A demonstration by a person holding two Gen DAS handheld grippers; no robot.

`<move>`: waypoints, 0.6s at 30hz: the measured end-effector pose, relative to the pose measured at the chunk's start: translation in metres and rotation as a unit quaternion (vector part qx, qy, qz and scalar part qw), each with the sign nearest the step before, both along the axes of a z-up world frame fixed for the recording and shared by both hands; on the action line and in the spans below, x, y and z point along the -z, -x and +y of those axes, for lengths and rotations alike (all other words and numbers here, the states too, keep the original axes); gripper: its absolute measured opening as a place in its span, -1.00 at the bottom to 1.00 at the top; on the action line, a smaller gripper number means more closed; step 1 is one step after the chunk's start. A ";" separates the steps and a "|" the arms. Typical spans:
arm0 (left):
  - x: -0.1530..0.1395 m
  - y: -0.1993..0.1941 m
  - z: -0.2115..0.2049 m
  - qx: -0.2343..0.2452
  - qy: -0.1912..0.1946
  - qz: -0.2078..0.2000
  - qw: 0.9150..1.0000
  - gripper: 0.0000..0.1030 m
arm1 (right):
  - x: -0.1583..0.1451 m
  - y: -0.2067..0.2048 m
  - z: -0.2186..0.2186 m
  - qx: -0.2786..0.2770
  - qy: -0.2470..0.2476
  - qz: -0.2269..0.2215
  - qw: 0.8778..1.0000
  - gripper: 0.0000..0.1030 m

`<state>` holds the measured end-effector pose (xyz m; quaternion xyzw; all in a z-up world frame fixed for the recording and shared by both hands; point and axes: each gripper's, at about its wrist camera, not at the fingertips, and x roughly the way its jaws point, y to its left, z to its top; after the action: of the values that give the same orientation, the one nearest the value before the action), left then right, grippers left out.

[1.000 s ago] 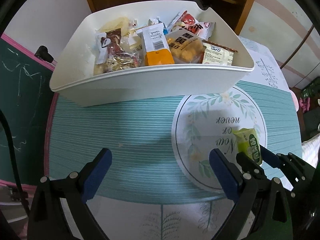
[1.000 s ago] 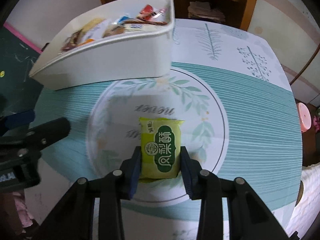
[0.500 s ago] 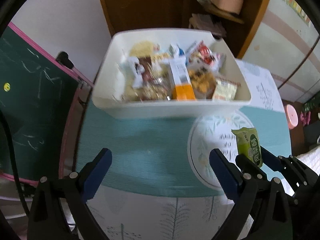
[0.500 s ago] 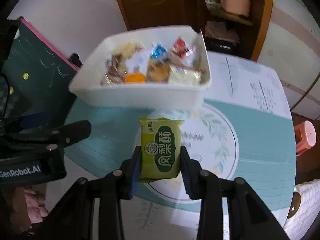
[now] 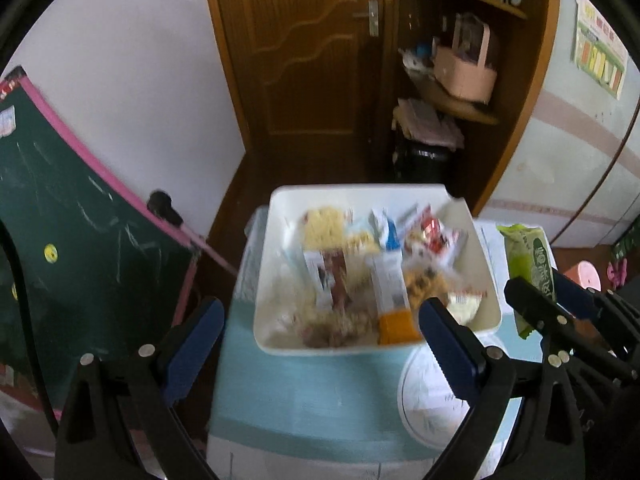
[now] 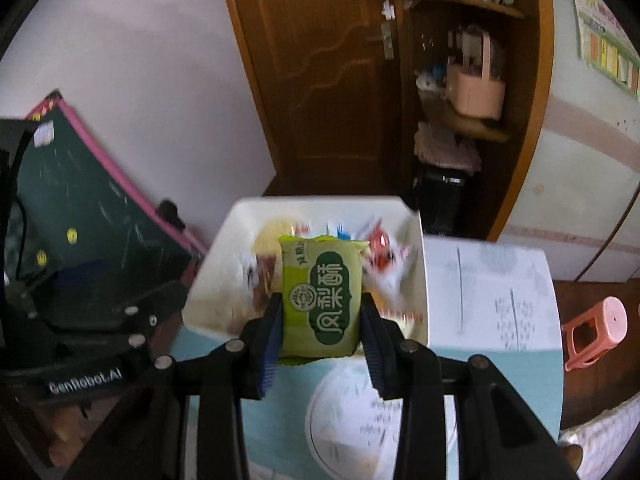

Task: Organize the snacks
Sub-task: 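Lift the green pack over the white tray and open the right gripper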

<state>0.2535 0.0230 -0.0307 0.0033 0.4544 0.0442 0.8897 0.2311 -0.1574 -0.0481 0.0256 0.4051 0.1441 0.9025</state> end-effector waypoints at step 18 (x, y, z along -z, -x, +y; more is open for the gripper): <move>0.002 -0.069 0.023 -0.013 -0.003 -0.010 1.000 0.93 | -0.017 -0.078 0.029 0.036 0.032 -0.015 0.999 -0.28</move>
<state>0.3228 0.0460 -0.0322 -0.0007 0.4454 0.0571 0.8935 0.3088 -0.1281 -0.0312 0.0090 0.3947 0.0989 0.9134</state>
